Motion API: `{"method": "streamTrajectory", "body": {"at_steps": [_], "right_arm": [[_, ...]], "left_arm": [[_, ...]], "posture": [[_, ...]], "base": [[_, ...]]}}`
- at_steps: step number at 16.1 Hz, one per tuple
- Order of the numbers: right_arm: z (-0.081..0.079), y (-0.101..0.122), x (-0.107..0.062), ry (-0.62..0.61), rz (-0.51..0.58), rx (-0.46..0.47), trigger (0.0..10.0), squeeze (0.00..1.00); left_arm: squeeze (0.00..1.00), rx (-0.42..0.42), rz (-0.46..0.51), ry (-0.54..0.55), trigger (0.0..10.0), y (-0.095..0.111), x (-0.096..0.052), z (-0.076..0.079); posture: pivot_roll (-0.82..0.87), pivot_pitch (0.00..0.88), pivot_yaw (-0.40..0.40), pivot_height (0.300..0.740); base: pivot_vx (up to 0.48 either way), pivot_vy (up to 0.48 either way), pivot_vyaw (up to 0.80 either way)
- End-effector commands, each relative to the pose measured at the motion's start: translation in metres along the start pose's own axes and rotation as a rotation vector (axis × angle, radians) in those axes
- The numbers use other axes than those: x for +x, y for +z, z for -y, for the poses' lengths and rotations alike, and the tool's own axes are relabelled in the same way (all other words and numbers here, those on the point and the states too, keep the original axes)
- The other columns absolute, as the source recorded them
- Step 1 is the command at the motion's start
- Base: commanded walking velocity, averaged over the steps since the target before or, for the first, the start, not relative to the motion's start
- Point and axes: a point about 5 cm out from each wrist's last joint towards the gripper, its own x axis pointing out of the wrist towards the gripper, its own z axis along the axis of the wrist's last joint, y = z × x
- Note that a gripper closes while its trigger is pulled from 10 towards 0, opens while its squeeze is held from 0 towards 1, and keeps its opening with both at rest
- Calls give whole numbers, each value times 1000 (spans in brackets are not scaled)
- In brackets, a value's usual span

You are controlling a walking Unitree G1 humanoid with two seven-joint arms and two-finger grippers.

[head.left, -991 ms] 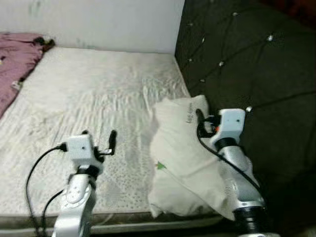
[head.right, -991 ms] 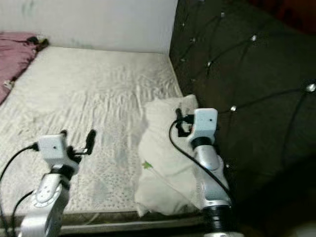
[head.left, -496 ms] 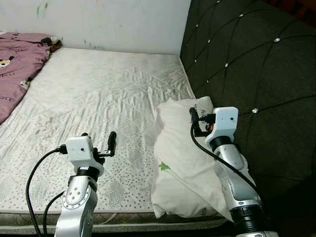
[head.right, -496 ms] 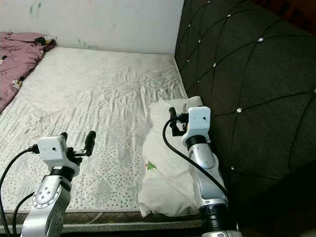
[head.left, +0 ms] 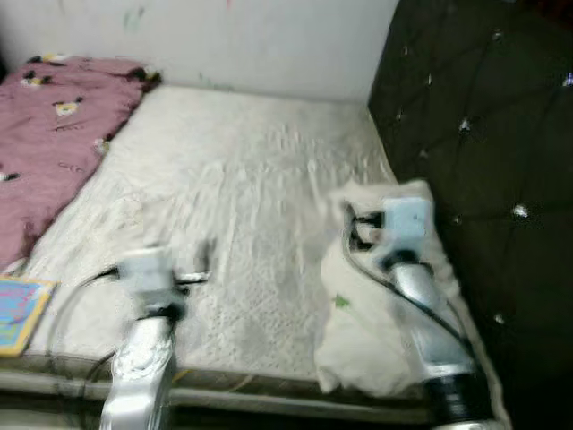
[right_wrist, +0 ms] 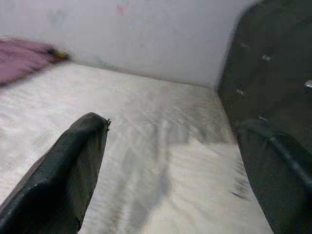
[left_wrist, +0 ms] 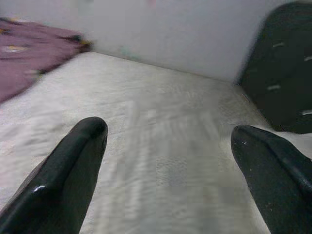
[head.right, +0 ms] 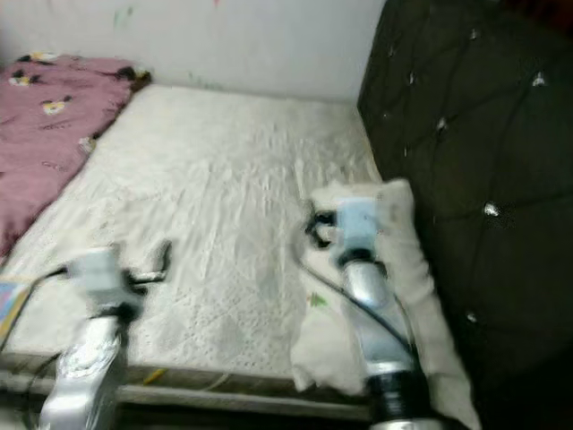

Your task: Clean up the room

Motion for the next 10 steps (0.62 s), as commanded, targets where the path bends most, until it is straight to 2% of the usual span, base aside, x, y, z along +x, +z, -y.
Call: {"method": "streamTrajectory", "body": {"at_steps": [1, 4, 10], "right_arm": [[-7, 3, 2, 21, 10, 5, 10000, 0], [-8, 2, 2, 26, 4, -2, 10000, 0], [-9, -5, 0, 45, -20, -23, 10000, 0]], "left_arm": [[0, 26, -7, 30, 10000, 0, -2, -11], [0, 28, -8, 28, 10000, 0, -1, -10], [0, 41, -13, 46, 10000, -3, -3, -14]], "posture": [[35, 0, -51, 740], [32, 0, -53, 740], [36, 0, -64, 740]], "base": [[0, 311, 0], [0, 310, 0], [0, 314, -527]]}}
